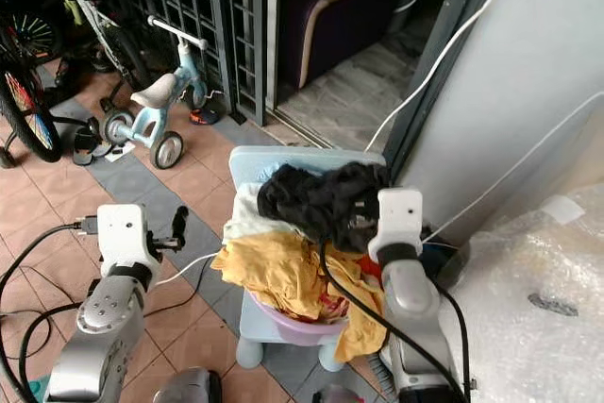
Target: Clothes washing
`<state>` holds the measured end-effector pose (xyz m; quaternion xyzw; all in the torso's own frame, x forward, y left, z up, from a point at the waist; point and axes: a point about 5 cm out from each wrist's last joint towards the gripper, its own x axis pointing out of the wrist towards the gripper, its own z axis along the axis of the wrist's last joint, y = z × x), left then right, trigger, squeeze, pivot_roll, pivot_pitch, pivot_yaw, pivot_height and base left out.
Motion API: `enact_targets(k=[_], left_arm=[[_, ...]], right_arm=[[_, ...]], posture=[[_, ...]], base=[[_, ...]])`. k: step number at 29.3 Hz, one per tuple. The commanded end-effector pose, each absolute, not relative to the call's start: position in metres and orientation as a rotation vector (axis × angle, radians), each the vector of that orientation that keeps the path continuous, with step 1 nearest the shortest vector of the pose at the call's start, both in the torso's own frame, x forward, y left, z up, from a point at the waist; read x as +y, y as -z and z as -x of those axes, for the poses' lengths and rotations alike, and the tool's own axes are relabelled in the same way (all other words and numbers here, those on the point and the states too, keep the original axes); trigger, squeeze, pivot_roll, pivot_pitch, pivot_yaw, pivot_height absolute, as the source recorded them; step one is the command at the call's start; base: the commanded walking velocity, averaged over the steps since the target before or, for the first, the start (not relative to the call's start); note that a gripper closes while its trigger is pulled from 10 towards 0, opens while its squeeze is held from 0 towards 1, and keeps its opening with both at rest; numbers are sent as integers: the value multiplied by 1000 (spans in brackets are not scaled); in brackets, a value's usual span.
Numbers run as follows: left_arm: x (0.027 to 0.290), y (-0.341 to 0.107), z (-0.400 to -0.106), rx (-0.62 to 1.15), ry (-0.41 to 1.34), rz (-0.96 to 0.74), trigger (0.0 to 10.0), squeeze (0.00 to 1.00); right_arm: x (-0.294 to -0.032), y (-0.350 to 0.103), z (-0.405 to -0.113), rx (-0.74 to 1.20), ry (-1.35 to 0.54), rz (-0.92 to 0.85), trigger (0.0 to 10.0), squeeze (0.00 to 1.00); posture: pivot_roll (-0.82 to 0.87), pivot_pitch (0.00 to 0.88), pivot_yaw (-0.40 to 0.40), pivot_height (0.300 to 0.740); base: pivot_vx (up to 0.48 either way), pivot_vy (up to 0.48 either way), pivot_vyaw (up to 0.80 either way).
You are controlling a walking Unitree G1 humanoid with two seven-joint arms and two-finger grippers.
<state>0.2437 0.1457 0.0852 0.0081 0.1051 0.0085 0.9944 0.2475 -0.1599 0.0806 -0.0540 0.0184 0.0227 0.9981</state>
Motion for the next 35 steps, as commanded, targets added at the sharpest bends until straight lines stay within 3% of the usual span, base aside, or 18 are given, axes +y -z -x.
enact_targets(k=[1, 3, 4, 5, 13, 23, 35], left_arm=[[140, -85, -248, 200, 11, -13, 10000, 0], [138, -83, -250, 201, 21, -11, 10000, 0], [138, -82, -252, 202, 28, -9, 10000, 0], [136, -82, -257, 202, 42, -7, 10000, 0], [135, -84, -259, 191, 40, -4, 10000, 0], [154, -85, -245, 178, -3, -19, 10000, 0], [146, -86, -247, 176, 22, -10, 10000, 0]], right_arm=[[-154, -96, -252, -28, -81, 137, 0, 0], [-153, -96, -251, -19, -78, 129, 0, 0], [-153, -95, -252, -10, -68, 113, 8510, 0], [-148, -96, -255, -7, -72, 95, 10000, 0], [-146, -106, -266, -47, -87, 99, 10000, 0], [-161, -114, -249, -59, 7, 50, 10000, 0], [-162, -114, -244, -14, -6, 60, 10000, 0]], posture=[[-2, 0, -15, 740], [12, 0, -20, 740], [15, 0, -14, 740], [-1, 0, 4, 740], [11, 0, -1, 740], [18, 0, 2, 740], [-7, 0, 3, 740]], base=[[0, 0, 0], [0, 0, 0], [0, 0, 0], [0, 0, 0], [0, 0, 0], [0, 0, 0], [0, 0, 0]])
